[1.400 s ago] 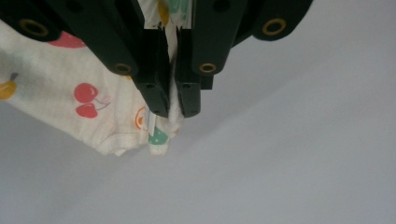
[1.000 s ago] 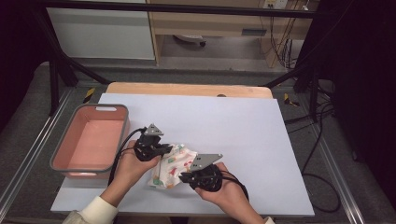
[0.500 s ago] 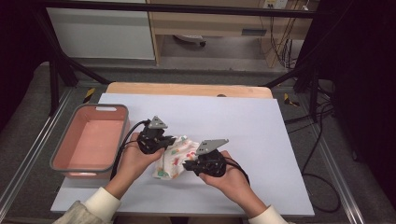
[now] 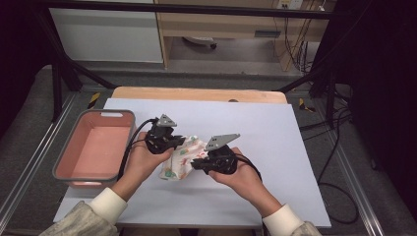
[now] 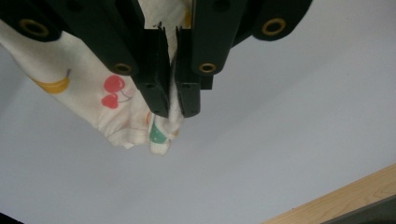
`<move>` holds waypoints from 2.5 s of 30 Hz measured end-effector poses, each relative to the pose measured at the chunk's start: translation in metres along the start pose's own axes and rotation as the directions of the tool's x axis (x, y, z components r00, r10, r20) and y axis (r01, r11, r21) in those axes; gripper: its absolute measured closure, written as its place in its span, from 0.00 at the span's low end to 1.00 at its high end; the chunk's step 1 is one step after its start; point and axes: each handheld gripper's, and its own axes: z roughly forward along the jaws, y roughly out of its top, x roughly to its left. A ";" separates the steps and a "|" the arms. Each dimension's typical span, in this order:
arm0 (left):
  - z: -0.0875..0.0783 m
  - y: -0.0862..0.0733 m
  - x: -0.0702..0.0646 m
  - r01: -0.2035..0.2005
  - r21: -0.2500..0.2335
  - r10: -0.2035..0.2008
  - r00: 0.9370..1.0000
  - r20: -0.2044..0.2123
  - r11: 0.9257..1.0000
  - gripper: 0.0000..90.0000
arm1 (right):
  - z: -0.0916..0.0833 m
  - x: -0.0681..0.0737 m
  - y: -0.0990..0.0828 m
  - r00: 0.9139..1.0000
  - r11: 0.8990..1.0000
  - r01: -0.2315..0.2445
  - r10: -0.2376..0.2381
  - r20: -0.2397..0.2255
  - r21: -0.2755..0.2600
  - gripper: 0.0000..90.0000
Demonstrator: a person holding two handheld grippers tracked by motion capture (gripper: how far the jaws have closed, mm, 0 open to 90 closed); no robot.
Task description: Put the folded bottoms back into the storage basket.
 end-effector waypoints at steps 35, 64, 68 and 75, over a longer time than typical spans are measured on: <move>-0.040 -0.004 0.036 0.065 -0.022 -0.066 0.997 -0.034 0.998 0.95 | 0.021 0.001 0.047 0.999 0.999 0.046 -0.046 0.005 0.029 0.96; -0.086 -0.002 0.063 0.111 -0.100 -0.120 0.989 -0.087 0.989 0.95 | 0.034 0.010 0.092 0.998 0.998 0.056 -0.056 0.008 -0.032 0.96; -0.090 -0.002 0.067 0.116 -0.109 -0.126 0.988 -0.094 0.987 0.95 | 0.036 0.010 0.098 0.999 0.997 0.054 -0.054 0.009 -0.048 0.96; -0.101 0.001 0.074 0.124 -0.127 -0.139 0.984 -0.110 0.984 0.95 | 0.040 0.011 0.109 0.998 0.996 0.064 -0.064 0.012 -0.060 0.96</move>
